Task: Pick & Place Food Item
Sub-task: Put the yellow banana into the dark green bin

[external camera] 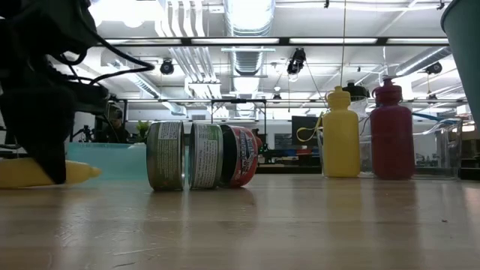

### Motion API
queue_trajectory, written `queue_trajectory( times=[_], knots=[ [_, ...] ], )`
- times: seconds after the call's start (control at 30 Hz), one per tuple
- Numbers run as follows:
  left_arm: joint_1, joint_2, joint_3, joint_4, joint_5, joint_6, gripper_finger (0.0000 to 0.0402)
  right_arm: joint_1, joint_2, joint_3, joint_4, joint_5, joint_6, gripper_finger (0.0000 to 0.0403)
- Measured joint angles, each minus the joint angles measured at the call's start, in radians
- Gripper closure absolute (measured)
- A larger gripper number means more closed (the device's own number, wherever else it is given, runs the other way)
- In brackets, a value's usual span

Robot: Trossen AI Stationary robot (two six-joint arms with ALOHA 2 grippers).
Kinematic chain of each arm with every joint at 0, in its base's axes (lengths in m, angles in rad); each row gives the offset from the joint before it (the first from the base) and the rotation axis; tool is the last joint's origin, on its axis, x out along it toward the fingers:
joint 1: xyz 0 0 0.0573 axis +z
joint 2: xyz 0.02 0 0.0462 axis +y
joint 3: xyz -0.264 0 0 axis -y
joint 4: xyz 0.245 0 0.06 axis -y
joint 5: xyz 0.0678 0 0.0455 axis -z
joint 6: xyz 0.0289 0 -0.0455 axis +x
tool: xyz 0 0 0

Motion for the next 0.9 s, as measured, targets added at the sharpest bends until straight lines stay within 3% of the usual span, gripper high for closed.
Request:
queue_trajectory(
  times=[0.2, 0.47, 0.73, 0.9],
  knots=[
    [0.000, 0.000, 0.014, 0.033, 0.000, -0.015, 0.0326, 0.000, 0.000, 0.000, 0.000, 0.000, 0.000, 0.0278],
    [0.000, -0.009, 0.136, 0.036, -0.036, -0.014, 0.0329, 0.000, 0.000, 0.000, 0.000, 0.000, 0.000, 0.0278],
    [-0.026, -0.028, 0.348, 0.125, -0.287, 0.011, 0.0330, 0.000, 0.000, 0.000, 0.000, 0.000, 0.000, 0.0278],
    [-0.067, -0.027, 0.422, 0.359, -0.460, 0.195, 0.0330, 0.000, 0.000, 0.000, 0.000, 0.000, 0.000, 0.0278]
  ],
)
